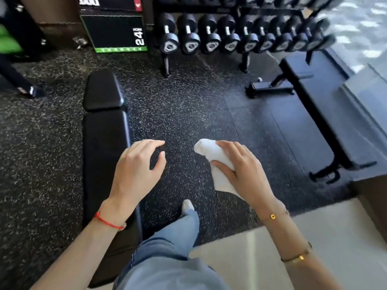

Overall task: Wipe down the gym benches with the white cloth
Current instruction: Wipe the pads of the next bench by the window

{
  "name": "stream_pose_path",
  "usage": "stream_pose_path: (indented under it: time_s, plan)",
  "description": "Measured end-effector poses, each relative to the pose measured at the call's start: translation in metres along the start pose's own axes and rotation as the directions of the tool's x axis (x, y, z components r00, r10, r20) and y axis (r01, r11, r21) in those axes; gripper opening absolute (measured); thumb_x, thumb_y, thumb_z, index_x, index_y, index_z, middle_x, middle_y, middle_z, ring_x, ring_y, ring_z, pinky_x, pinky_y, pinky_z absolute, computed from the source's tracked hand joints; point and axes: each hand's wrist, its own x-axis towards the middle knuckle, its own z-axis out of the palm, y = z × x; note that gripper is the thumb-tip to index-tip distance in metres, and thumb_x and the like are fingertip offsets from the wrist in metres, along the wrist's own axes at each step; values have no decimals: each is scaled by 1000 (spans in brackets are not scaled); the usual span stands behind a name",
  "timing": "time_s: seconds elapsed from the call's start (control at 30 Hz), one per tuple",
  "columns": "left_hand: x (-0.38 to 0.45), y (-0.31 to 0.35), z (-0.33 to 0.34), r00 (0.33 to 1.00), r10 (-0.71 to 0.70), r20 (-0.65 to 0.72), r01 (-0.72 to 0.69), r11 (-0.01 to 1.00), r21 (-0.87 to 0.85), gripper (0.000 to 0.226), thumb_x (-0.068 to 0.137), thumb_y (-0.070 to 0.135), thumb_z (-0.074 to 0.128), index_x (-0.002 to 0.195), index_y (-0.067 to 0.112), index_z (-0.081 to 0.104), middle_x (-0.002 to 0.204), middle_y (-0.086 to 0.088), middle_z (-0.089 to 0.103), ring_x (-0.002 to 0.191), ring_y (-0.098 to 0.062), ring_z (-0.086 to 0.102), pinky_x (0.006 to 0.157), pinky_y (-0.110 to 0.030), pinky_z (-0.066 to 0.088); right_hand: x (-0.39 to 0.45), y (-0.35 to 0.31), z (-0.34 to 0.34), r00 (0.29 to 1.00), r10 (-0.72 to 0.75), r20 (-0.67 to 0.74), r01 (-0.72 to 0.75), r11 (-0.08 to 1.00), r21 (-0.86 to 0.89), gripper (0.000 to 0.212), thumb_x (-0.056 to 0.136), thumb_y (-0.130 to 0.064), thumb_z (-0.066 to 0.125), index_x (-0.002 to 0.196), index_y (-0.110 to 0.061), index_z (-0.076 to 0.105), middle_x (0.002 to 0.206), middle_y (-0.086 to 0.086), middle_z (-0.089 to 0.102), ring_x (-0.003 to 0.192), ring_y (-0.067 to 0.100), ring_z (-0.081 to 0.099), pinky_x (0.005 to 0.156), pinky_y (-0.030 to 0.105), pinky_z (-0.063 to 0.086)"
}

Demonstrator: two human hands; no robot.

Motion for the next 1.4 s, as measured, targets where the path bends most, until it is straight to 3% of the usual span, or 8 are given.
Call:
stream_pose_path:
  time_s: [0.2,0.37,0.6,0.77,0.9,1.07,1.27,1.4]
  plan:
    - [79,-2,12,970,-179,-162,187,982,36,25,93,20,60,116,16,67,117,2,68,112,-16,61,98,-37,50,135,15,-8,955,-259,145,256,966,42,52,96,-49,49,135,-14,55,126,0,61,112,18,55,96,26,38]
    - [102,-22,4,883,-367,-294,395,918,41,26,94,23,53,115,15,66,116,1,67,112,-17,61,97,-40,50,221,-2,10,830,-473,294,460,880,118,51,96,-49,48,133,-13,55,121,0,62,108,20,56,93,27,38]
    - [81,-50,3,687,-577,-442,675,732,92,23,94,20,58,115,16,66,117,2,67,113,-15,60,100,-33,47,310,-44,64,529,-741,414,726,648,232,49,96,-48,49,131,-15,56,118,1,62,104,23,58,92,37,45]
    - [52,-72,29,498,-667,-554,831,550,85,22,95,23,56,115,17,65,115,4,67,111,-16,61,98,-36,48,353,-68,122,281,-823,493,787,492,372,49,97,-48,47,134,-16,54,125,2,61,109,24,57,92,40,47]
    - [22,-96,60,404,-682,-610,884,463,69,22,95,21,56,114,15,66,112,1,68,109,-18,61,97,-37,47,366,-84,178,98,-859,502,836,344,427,45,99,-36,56,137,-12,53,127,6,60,111,29,57,93,46,47]
    - [-32,-131,116,292,-711,-640,935,354,33,25,93,20,55,113,12,68,110,-2,70,105,-23,64,93,-42,49,355,-98,271,-90,-863,498,879,166,446,46,101,-36,53,143,-18,50,128,4,59,109,26,55,95,43,45]
    - [-124,-165,221,174,-774,-609,983,178,55,30,92,22,53,117,13,67,115,-3,68,109,-24,63,98,-42,47,295,-81,418,-330,-835,440,847,-56,529,44,101,-35,53,142,-17,52,127,5,60,110,27,56,98,39,45]
    - [-188,-179,299,104,-786,-610,994,72,77,31,91,21,55,119,13,65,117,-4,66,110,-25,61,101,-41,43,242,-60,509,-437,-829,349,808,-192,556,44,101,-34,54,141,-17,53,124,7,61,108,29,57,95,43,47]
